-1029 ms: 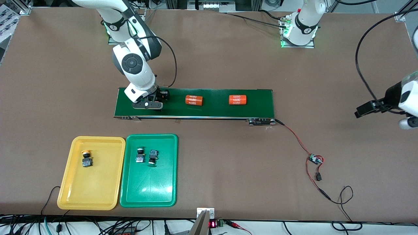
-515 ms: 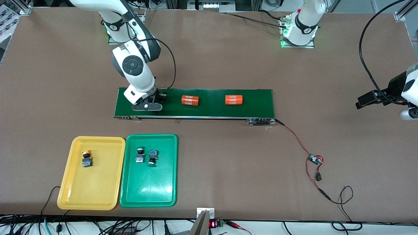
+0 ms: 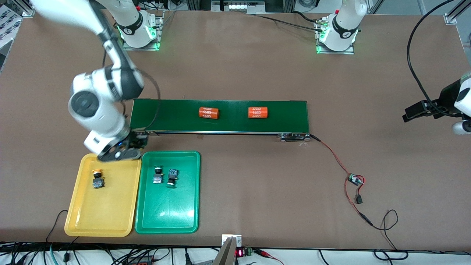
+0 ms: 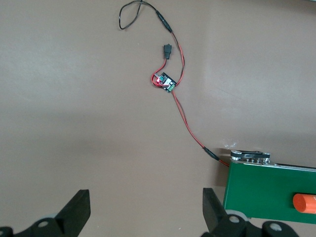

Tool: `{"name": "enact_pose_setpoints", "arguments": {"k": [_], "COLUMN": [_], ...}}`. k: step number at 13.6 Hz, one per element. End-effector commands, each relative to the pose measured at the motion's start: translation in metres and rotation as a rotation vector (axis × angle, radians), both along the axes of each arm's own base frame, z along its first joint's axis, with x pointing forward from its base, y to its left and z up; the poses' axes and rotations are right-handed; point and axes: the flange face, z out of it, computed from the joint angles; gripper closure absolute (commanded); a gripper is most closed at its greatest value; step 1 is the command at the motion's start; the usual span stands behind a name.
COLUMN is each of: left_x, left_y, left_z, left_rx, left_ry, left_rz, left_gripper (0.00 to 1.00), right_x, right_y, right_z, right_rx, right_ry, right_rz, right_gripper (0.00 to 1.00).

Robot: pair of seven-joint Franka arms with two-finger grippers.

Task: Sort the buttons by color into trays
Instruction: 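Carry the yellow button over the yellow tray with the right gripper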

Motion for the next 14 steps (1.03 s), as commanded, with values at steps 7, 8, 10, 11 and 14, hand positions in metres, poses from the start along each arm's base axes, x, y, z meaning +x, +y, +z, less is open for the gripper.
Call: {"name": "enact_pose_setpoints", "arguments": {"k": [7,8,10,11,14], "left_x": [-0.029,-0.031,-0.032,-0.033,-0.035], "left_y": [0.006,0.006,-0.004,-0.007,-0.017], "left_z": [0.029,0.030,0.034,0.034,0.033], "left_rx": [0.023,0.023,0.023,0.022,0.024], "left_ry": [0.000,-0.002,-0.009,-0.004,-0.001], "left_rz": [-0.137,-0.136,-0.109,-0.049,-0.047], "left_gripper": [0.00,0.00,0.00,0.00,0.00], "right_x": [0.057,0.058,0.061,0.060,0.059], "right_y": [-0.066,-0.076,-0.083,-0.084,-0.081], "right_z": [-0.068,-0.074,-0.084,-0.087,-0.091], "right_rx": [-0.003,-0.030,-0.066,-0.066,-0.059], "right_ry": [-0.007,-0.012,-0.029,-0.028,-0.035], "right_rz": [0.108,0.118,0.137,0.135,0.120], "right_gripper": [0.91,0.91,0.86,0.73,0.14]}}
